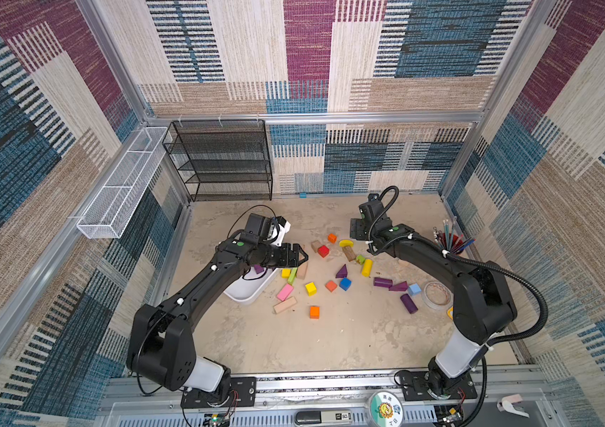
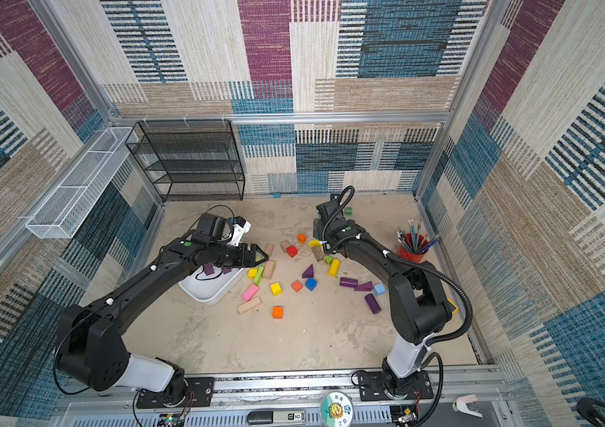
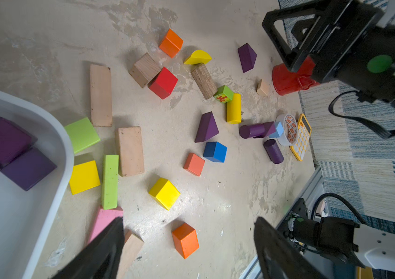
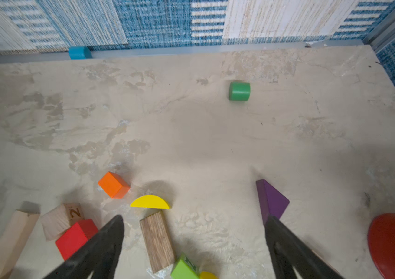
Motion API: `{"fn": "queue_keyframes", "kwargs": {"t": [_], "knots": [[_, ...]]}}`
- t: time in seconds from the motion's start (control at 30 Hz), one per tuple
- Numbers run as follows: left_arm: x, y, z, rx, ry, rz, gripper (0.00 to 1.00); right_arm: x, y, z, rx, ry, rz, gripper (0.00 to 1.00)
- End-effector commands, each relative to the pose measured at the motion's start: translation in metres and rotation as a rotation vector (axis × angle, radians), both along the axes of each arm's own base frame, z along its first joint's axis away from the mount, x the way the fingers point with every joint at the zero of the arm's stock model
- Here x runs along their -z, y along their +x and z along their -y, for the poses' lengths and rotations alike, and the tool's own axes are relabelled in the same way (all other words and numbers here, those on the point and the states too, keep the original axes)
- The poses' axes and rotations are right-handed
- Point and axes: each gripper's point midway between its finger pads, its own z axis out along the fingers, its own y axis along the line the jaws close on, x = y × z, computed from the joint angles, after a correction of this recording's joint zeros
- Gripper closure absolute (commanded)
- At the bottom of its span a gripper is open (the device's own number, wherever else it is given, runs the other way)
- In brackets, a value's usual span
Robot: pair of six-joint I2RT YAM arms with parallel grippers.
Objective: Pick purple bricks into the storage bin
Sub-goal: Pick up the building block from the center of the board.
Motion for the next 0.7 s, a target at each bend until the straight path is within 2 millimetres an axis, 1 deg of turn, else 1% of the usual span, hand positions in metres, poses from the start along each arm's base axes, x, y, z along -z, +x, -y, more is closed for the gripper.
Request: {"fn": "queue_keyframes", "kwargs": {"t": [0.0, 0.07, 0.13, 0.3, 0.37, 0.53, 0.67], "knots": [[-0.004, 0.000, 0.009, 0.008, -0.043, -0.004, 0.15, 0.003, -0.001, 0.012, -0.005, -0.025, -0.026, 0.08], [-0.004, -0.002, 0.011, 0.011, -0.027, 0.005, 0.17, 0.005, 0.000, 0.022, 0.014, -0.023, -0.040, 0.08], [-0.008, -0.005, 0.011, 0.018, 0.039, 0.049, 0.19, 0.007, 0.001, 0.029, 0.017, -0.002, -0.060, 0.08], [-0.013, -0.017, 0.020, 0.055, 0.076, 0.096, 0.19, 0.018, 0.007, 0.045, 0.037, 0.028, -0.093, 0.08], [-0.013, -0.021, 0.025, 0.071, 0.073, 0.099, 0.19, 0.025, 0.011, 0.050, 0.043, 0.031, -0.110, 0.08], [-0.006, -0.033, 0.044, 0.140, 0.045, 0.053, 0.20, 0.036, 0.022, 0.062, 0.058, 0.043, -0.147, 0.09], [-0.004, -0.043, 0.058, 0.185, 0.021, 0.025, 0.20, 0.044, 0.027, 0.073, 0.077, 0.031, -0.173, 0.11]]}}
